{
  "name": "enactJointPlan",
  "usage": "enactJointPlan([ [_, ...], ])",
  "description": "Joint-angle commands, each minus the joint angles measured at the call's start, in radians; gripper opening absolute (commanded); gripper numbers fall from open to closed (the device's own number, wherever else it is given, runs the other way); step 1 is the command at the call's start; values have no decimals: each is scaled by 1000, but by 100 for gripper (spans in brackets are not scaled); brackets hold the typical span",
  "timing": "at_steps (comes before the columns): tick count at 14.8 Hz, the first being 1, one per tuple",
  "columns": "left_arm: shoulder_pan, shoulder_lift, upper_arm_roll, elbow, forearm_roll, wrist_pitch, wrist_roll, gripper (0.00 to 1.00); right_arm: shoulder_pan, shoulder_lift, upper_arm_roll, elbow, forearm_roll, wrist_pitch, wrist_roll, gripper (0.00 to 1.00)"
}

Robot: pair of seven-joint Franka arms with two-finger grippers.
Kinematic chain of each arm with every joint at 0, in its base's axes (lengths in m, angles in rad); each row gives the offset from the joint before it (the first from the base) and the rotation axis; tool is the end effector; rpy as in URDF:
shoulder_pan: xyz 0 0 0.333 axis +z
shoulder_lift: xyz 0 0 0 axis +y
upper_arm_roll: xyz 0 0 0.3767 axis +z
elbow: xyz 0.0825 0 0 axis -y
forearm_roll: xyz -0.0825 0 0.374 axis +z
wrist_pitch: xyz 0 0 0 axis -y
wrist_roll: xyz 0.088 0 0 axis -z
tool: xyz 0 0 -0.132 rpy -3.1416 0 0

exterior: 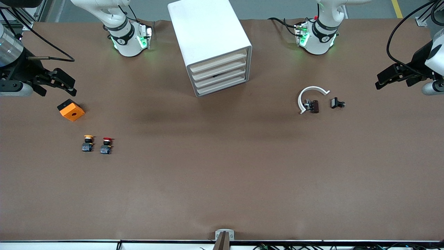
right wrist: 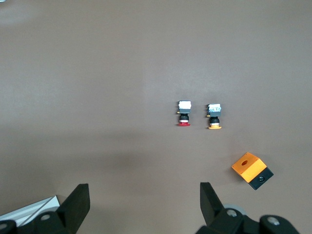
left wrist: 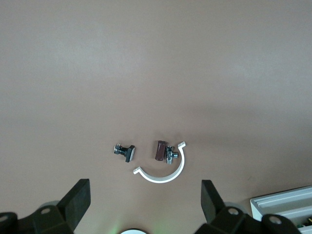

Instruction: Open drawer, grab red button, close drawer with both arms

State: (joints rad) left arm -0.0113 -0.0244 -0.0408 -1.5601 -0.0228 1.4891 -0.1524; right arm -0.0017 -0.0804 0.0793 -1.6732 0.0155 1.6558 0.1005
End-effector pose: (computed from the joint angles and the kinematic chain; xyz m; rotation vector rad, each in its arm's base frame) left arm 0.5250 -0.0309 0.6712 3.1199 0.1546 -0.0759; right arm 0.5220 0.0445 0.6630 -3.1252 0.0372 -0.0964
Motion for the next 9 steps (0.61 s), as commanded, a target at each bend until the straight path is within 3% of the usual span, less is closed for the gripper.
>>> enactJointPlan([
  [1,-4,-28,5,-18,14,-13,25,100,-14,1,5,33,11,-14,7,100],
  [9,-19,17,-14,20,53,-6,24,100,-12,2,5,43,11,-19,11,100],
])
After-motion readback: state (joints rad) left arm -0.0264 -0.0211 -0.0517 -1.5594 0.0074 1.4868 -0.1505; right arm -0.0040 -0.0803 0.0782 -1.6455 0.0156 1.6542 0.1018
